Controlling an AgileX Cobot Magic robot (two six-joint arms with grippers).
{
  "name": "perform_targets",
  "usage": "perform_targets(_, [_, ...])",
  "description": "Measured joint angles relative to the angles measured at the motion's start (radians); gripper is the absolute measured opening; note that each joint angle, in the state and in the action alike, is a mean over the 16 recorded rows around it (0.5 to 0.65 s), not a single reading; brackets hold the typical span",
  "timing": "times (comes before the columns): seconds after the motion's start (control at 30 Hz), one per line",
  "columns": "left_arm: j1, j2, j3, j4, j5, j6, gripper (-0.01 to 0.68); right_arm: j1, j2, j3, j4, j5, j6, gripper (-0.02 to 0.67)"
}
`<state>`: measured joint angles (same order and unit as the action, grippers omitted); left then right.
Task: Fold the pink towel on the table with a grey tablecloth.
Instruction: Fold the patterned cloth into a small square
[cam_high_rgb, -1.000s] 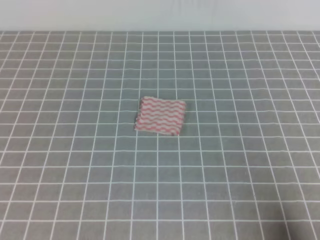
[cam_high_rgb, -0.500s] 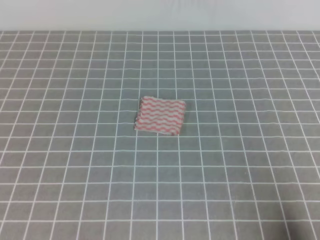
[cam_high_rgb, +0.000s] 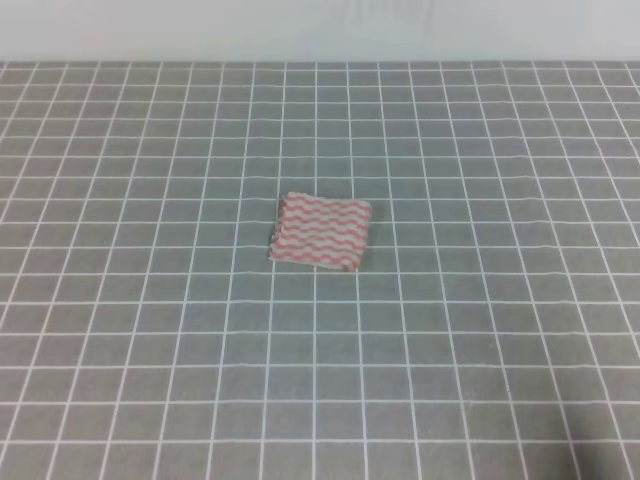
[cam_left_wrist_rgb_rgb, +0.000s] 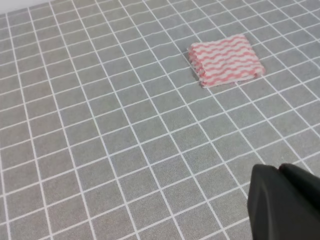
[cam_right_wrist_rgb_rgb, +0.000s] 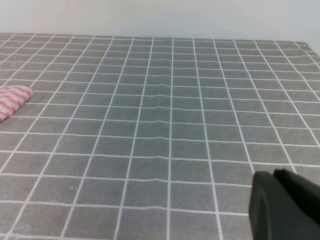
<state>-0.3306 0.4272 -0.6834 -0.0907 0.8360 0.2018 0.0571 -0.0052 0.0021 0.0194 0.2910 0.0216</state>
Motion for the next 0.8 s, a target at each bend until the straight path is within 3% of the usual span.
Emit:
perform_targets(0.23, [0.000,0.000,0.005,-0.001,-0.033,-0.001,0.000,0.000,0.000,0.000,0.000,0.000,0.000,-0.017])
perform_targets(0.4, [0.000,-0.035,0.069,-0.003,-0.219,-0.016,0.000,0.000,0.000,0.000,0.001,0.000,0.000,-0.017])
perform_targets(0.6, [0.015,-0.142,0.240,-0.006,-0.515,-0.033,0.000,0.000,0.000,0.000,0.001,0.000,0.000,-0.017])
perform_targets(0.8, [0.084,-0.292,0.447,-0.007,-0.711,-0.047,0.000,0.000,0.000,0.000,0.001,0.000,0.000,-0.017])
